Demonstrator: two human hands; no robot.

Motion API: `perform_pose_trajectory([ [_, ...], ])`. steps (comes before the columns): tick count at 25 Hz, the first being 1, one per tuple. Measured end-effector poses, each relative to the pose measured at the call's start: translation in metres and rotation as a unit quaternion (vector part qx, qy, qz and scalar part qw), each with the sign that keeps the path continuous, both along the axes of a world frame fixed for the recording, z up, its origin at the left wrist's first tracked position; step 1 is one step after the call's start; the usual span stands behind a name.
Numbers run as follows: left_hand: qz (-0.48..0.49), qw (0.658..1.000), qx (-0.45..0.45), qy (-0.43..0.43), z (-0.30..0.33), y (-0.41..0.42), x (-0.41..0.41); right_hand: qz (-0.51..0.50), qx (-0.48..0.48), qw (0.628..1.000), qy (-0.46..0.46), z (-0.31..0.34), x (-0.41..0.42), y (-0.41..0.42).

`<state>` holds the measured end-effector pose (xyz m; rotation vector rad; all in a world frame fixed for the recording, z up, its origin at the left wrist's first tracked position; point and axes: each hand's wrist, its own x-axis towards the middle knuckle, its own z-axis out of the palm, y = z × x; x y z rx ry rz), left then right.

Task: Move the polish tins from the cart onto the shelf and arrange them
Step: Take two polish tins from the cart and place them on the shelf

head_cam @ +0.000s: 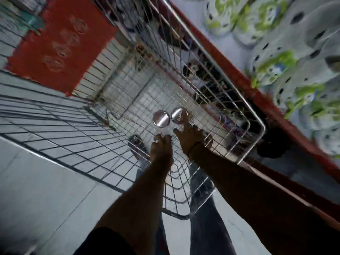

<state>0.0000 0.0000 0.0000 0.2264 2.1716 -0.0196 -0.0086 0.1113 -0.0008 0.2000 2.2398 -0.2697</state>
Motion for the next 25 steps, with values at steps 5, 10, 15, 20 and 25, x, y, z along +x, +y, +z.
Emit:
perform_pose_trajectory([
  [5, 0.02, 1.0, 0.005, -0.003, 0.03, -0.003, -0.025, 0.031, 0.046, 0.998, 0.042, 0.007, -0.018, 0.003],
  [10, 0.052, 0.994, 0.076, 0.066, 0.137, -0.023, -0.085, 0.056, 0.021, 0.991, 0.12, 0.113, -0.039, 0.009],
  [15, 0.016, 0.958, 0.182, 0.219, 0.275, -0.035, -0.165, 0.001, -0.063, 0.962, 0.266, 0.251, -0.104, 0.026],
  [20, -0.003, 0.878, 0.34, 0.338, 0.393, -0.006, -0.221, -0.064, -0.053, 0.889, 0.451, 0.396, -0.14, 0.065],
  [25, -0.04, 0.785, 0.492, 0.375, 0.486, 0.092, -0.228, -0.159, -0.015, 0.789, 0.593, 0.523, -0.118, 0.144],
])
